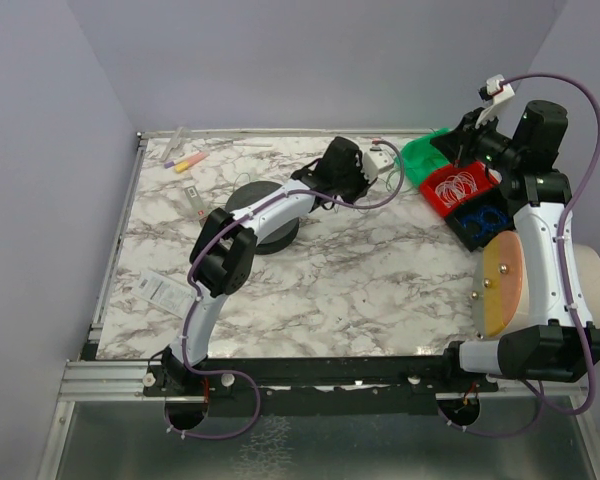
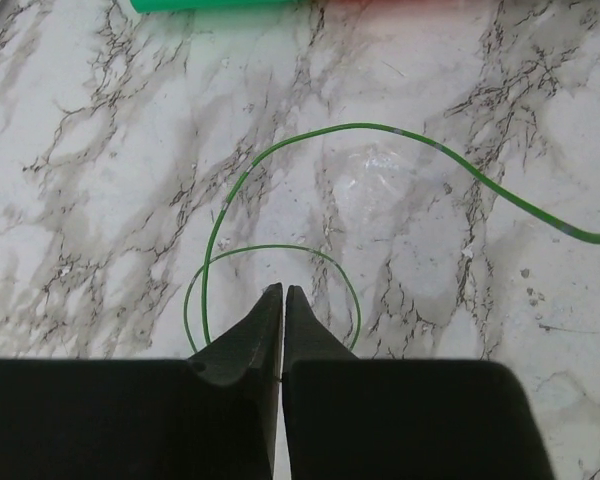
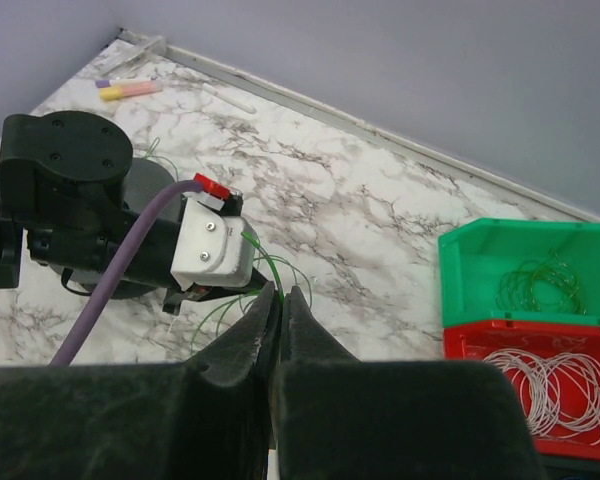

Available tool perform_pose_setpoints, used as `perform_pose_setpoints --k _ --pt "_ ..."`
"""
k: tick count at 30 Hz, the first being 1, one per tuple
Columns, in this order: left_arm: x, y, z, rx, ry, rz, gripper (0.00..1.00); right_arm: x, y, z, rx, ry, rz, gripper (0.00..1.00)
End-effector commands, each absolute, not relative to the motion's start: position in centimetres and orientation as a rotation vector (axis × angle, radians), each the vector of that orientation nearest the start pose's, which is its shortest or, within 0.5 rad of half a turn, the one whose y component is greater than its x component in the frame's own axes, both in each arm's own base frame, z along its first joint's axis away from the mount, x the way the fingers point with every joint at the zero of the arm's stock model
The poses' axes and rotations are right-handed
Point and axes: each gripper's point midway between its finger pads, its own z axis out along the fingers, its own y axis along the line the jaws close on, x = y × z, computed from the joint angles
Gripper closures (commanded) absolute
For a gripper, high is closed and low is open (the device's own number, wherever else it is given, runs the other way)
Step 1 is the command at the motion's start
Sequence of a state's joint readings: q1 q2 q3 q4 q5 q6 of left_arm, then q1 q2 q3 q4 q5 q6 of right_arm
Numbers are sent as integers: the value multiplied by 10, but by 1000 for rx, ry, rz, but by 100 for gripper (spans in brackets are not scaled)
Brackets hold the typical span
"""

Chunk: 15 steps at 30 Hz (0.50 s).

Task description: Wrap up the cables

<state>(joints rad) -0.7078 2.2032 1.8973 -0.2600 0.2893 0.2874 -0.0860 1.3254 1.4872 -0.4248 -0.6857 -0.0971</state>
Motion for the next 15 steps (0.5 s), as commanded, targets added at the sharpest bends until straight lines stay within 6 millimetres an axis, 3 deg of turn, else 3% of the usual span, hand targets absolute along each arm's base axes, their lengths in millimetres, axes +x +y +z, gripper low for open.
perform_pose_setpoints --k 1,5,12,15 --pt "447 -414 144 1164 1821 -482 100 384 73 377 -479 1735 494 99" --pt "452 -403 151 1119 1840 -466 100 386 71 376 -475 1738 478 99" --pt "473 -364 194 928 1866 -318 100 395 51 382 -407 1749 361 99" --pt "455 -358 217 1016 1802 -500 100 396 49 383 -402 1752 356 99"
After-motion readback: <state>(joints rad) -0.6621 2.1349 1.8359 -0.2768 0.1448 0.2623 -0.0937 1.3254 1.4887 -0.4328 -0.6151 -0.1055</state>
